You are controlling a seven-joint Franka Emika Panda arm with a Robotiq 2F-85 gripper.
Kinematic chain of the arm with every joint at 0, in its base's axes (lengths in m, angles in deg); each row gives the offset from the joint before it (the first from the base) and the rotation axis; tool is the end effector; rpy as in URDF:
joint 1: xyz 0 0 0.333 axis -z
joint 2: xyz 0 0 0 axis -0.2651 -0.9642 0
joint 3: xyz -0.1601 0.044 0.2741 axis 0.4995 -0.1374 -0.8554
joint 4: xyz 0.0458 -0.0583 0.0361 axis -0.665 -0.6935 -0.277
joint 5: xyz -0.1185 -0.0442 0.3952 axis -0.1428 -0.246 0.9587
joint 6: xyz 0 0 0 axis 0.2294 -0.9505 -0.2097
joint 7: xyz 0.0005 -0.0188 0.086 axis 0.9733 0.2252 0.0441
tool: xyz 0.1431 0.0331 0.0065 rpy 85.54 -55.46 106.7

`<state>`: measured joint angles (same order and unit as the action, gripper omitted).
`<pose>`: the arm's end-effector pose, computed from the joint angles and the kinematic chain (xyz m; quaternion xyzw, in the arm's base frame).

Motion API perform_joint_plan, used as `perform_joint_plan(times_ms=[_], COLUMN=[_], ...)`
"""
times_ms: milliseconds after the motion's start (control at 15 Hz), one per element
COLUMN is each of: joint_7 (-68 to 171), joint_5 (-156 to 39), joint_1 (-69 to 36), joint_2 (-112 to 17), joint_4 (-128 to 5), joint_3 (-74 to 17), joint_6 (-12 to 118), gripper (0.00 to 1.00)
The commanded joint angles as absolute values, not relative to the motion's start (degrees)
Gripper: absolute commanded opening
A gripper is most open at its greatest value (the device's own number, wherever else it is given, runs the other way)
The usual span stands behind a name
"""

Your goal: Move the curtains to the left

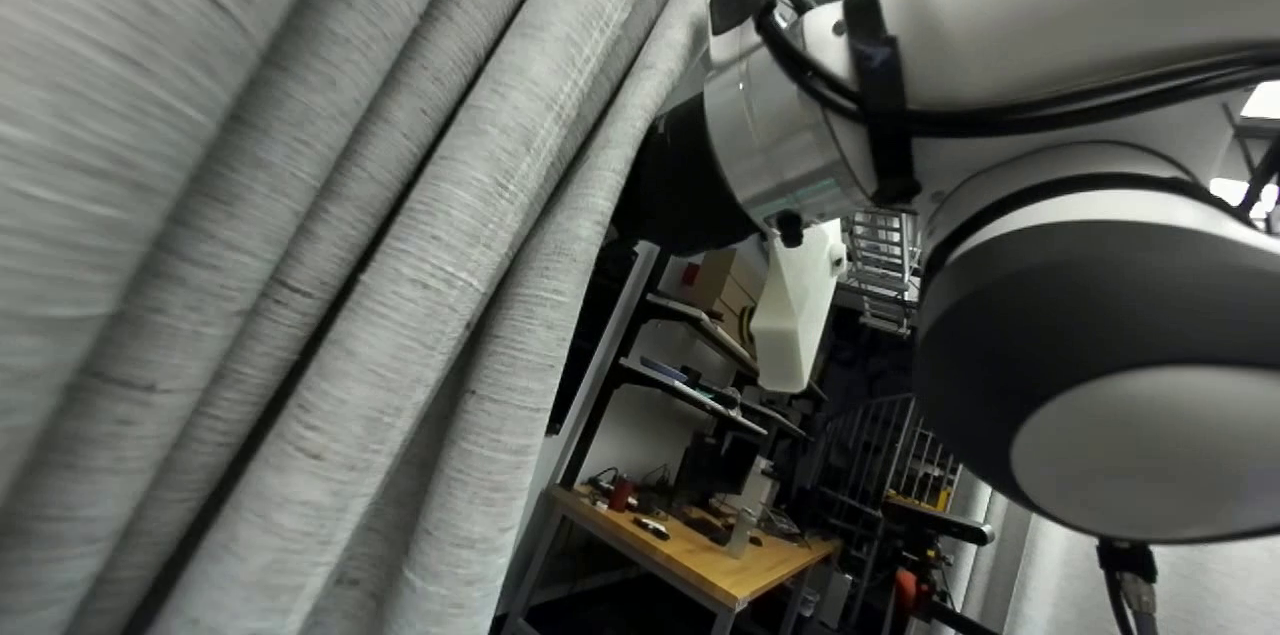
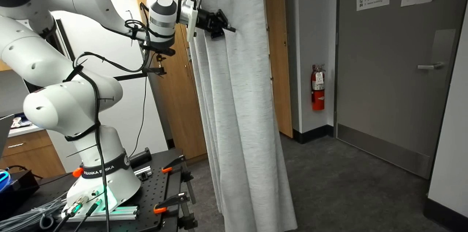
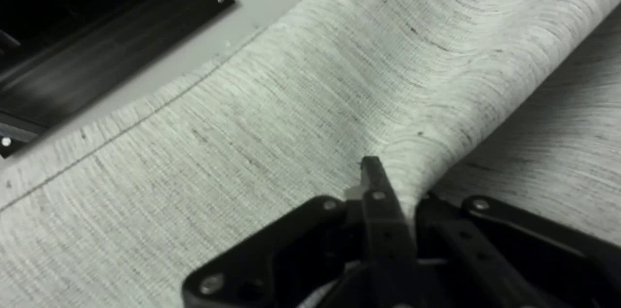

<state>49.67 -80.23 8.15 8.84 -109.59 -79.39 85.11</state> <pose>0.4366 0.2603 0.5322 0.7695 0.3538 0.4549 0.2753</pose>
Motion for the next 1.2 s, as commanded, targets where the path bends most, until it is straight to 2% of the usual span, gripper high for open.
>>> perform_joint_plan(times_ms=[0, 200, 267, 333, 400, 933, 1000, 1133], joint_7=[48.8, 48.2, 48.4, 48.4, 48.4, 46.6, 46.5, 47.1], joint_5=[-81.1, -80.5, -80.4, -80.3, -79.7, -76.4, -76.1, -75.9], joint_1=[7.1, 3.6, 2.4, 1.0, -1.0, -9.8, -9.7, -8.5], joint_2=[6.6, 5.1, 4.8, 4.7, 4.6, 8.0, 8.8, 10.8], joint_4=[-109.5, -110.0, -110.2, -110.5, -111.1, -115.7, -116.2, -116.6], joint_3=[-74.7, -67.0, -64.3, -61.5, -58.2, -39.6, -38.1, -36.1], joint_6=[79.0, 72.0, 70.2, 68.8, 67.6, 60.5, 59.1, 55.0], gripper=[0.0, 0.0, 0.27, 0.28, 0.33, 0.95, 1.0, 1.0])
